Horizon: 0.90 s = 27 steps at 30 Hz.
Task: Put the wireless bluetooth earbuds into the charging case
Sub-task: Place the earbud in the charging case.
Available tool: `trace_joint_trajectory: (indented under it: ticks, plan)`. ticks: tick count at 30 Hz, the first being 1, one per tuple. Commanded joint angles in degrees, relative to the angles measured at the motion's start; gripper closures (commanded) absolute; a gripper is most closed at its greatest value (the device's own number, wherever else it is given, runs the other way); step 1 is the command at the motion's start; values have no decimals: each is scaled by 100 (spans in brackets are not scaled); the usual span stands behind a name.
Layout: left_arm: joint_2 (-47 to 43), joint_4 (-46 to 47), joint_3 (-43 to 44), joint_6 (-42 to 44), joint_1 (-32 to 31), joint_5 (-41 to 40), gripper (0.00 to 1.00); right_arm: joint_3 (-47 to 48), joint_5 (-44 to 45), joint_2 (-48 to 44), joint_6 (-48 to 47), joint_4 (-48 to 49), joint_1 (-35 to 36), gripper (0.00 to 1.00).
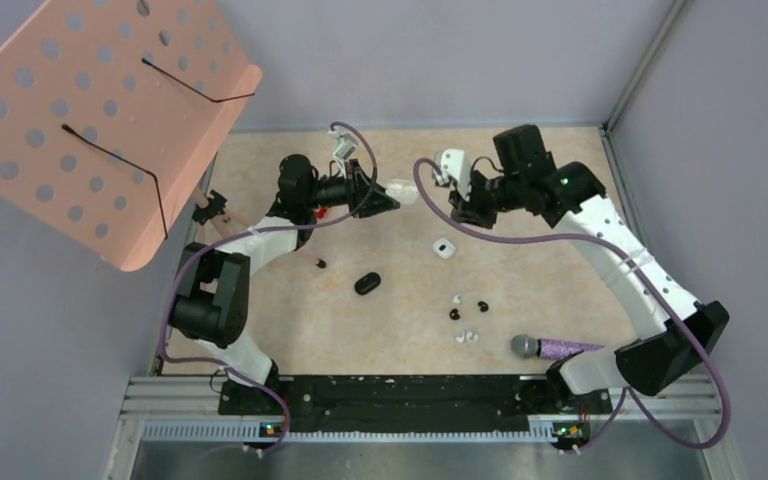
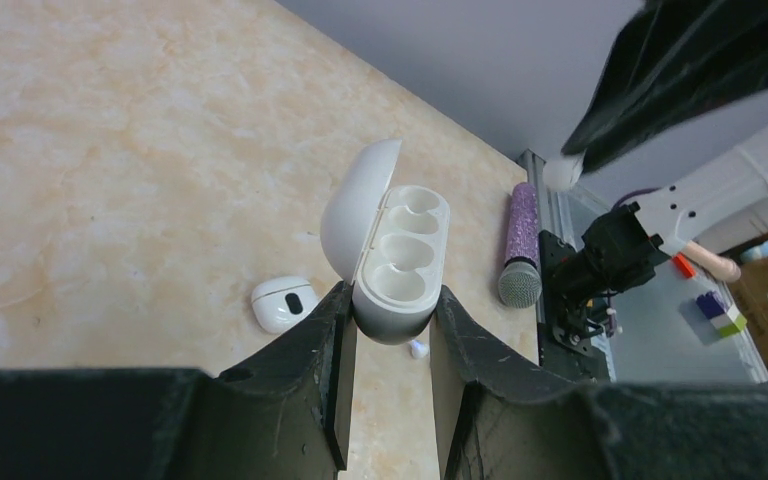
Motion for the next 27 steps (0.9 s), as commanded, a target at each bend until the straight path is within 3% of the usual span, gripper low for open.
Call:
trace_joint_trajectory:
  ticks: [1, 8, 27]
  plan:
    - [78, 602, 355, 515, -64, 793, 100, 1367, -325, 500, 228, -576, 82, 100]
    - [16, 620, 321, 1055, -117, 1071, 100, 2316, -391, 1180, 391, -771, 419, 100]
    - [-326, 447, 116, 1491, -266, 1062, 100, 2754, -354, 1780, 698, -306, 606, 100]
